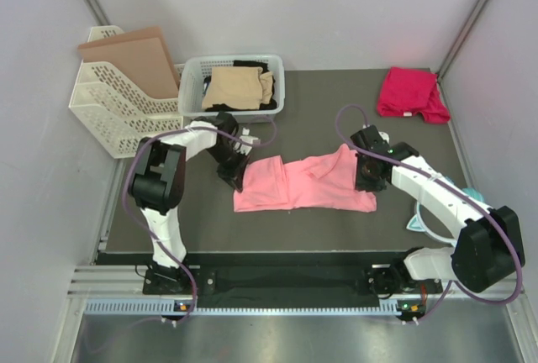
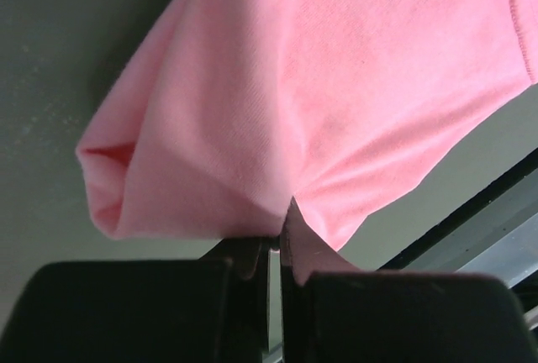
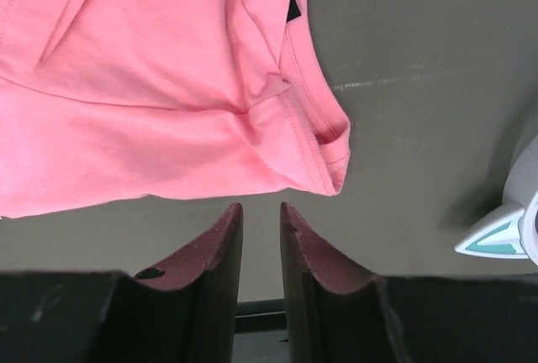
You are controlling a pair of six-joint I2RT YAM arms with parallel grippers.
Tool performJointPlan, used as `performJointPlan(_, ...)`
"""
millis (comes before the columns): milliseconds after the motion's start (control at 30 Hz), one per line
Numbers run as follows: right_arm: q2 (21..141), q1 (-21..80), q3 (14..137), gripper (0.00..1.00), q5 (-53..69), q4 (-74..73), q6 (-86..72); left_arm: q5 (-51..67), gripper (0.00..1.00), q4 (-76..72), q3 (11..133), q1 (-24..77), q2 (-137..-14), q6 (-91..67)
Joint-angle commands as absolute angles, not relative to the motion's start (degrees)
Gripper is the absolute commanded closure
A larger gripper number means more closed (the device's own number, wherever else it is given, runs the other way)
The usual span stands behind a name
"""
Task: Fold and stack the t-shirts
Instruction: Grab one side of the 2/3 rectangular tshirt with left arm, then fold the long partially folded tshirt into a neat square
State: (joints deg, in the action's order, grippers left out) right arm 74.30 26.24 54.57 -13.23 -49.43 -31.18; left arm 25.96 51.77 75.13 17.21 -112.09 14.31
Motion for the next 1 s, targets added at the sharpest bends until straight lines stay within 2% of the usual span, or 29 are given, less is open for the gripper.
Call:
performJointPlan(0, 73.3, 27.1, 58.3, 0.75, -15.0, -50.3, -31.8, 22.9, 1.0, 53.2, 73.0, 14.9, -106.1, 17.8)
performJointPlan(233, 73.3, 27.3, 58.6, 0.75, -14.7, -49.8, -31.7, 13.7, 1.0, 58.3, 71.5, 3.4, -101.1, 27.0)
performJointPlan(367, 73.0, 27.6, 58.5, 0.75, -14.7, -49.7, -31.7, 7.2, 1.0, 60.6, 72.3, 1.5, -99.2, 30.8)
performJointPlan(500, 72.3, 27.6, 58.0, 0.75, -14.6, -49.7, -31.7, 8.3, 1.0, 65.8, 77.0, 1.7, -98.1, 31.7)
performJointPlan(700, 71.7, 27.6, 56.8, 0.75, -14.4, -49.2, -31.6, 9.2, 1.0, 73.6, 86.9, 6.6, -97.2, 27.3)
performJointPlan(967, 70.7, 27.6, 56.0, 0.75, -14.1, -48.8, -31.3, 7.7, 1.0, 77.2, 93.2, 22.2, -97.1, 19.1)
